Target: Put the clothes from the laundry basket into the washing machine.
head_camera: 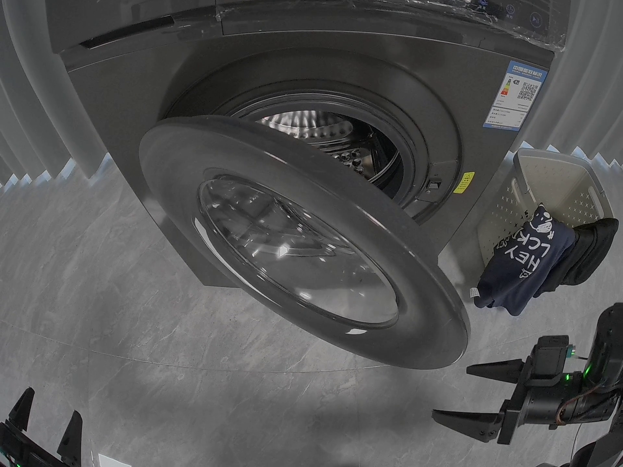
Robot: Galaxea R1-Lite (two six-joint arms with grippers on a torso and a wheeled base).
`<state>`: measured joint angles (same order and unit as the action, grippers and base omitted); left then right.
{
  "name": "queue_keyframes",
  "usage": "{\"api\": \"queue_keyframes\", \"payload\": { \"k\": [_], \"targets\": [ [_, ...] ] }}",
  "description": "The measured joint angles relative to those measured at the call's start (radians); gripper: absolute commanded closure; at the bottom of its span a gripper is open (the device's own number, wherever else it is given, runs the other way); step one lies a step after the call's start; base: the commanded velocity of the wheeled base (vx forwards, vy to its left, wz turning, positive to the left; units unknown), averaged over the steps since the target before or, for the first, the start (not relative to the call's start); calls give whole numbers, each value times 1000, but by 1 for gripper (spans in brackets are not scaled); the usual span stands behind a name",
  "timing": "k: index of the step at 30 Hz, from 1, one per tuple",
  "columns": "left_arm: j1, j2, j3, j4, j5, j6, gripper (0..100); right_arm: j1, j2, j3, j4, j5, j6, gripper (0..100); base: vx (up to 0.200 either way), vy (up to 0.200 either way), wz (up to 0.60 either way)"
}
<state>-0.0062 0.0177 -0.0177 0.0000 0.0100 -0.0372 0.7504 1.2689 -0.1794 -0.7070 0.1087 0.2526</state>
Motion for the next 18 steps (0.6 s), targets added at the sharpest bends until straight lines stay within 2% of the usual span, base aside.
{"api": "queue_keyframes", "payload": {
  "k": [4,10,14,18],
  "targets": [
    [0,0,0,0,0,0,0,-50,-28,70,3,-8,-12,0,0,0,0],
    [0,0,0,0,0,0,0,-214,-44,117,4,7,-55,0,0,0,0],
    [0,0,0,0,0,0,0,-296,-17,93,3,18,-80,0,0,0,0],
    [0,0,0,0,0,-1,0,-342,29,29,-3,20,-87,0,0,0,0]
  ]
}}
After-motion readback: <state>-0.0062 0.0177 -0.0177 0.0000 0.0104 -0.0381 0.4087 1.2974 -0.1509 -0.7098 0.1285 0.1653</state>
